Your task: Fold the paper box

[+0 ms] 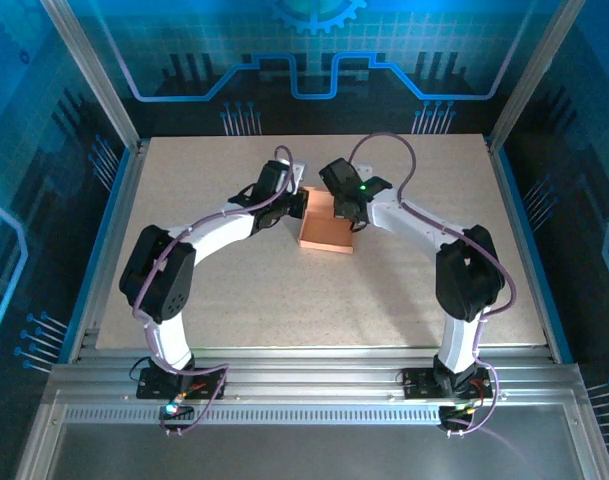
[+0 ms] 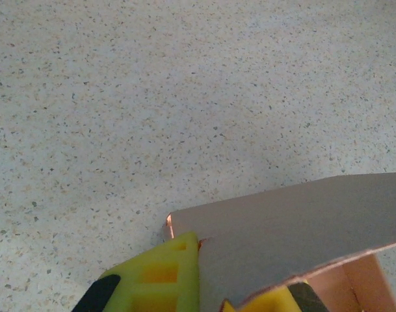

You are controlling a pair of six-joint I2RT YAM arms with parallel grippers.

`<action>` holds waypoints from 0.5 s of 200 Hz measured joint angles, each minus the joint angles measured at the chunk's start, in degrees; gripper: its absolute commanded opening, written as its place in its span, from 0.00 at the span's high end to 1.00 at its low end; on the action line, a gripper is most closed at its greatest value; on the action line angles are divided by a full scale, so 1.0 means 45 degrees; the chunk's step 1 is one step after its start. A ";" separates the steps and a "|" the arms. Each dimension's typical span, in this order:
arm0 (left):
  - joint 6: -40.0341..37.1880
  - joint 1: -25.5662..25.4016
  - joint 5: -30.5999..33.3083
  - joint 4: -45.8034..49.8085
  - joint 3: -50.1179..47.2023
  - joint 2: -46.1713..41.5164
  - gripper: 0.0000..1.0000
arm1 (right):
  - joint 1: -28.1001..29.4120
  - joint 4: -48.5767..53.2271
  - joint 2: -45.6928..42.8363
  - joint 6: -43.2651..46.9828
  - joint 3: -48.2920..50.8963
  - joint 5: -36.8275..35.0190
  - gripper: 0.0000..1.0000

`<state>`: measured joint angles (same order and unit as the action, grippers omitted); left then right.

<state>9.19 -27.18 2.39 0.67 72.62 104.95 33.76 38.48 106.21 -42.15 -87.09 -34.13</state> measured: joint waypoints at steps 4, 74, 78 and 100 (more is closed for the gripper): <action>0.0000 -0.0015 0.0019 -0.0102 -0.0092 -0.0034 1.00 | 0.0000 0.0005 -0.0005 -0.0073 0.0010 0.0005 1.00; 0.0243 -0.0253 0.0233 -0.0797 -0.0981 -0.0578 1.00 | 0.0010 0.1190 0.0000 -0.1253 -0.0583 0.0510 1.00; 0.0248 -0.0262 0.0233 -0.0801 -0.1010 -0.0602 1.00 | 0.0010 0.1219 -0.0005 -0.1268 -0.0588 0.0544 1.00; 0.0277 -0.0262 0.0233 -0.0792 -0.1078 -0.0631 1.00 | -0.0019 0.1462 0.0000 -0.1428 -0.0593 0.0962 1.00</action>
<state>10.44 -28.36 3.44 -2.90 67.77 102.10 33.67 45.06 106.21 -48.58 -89.76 -29.80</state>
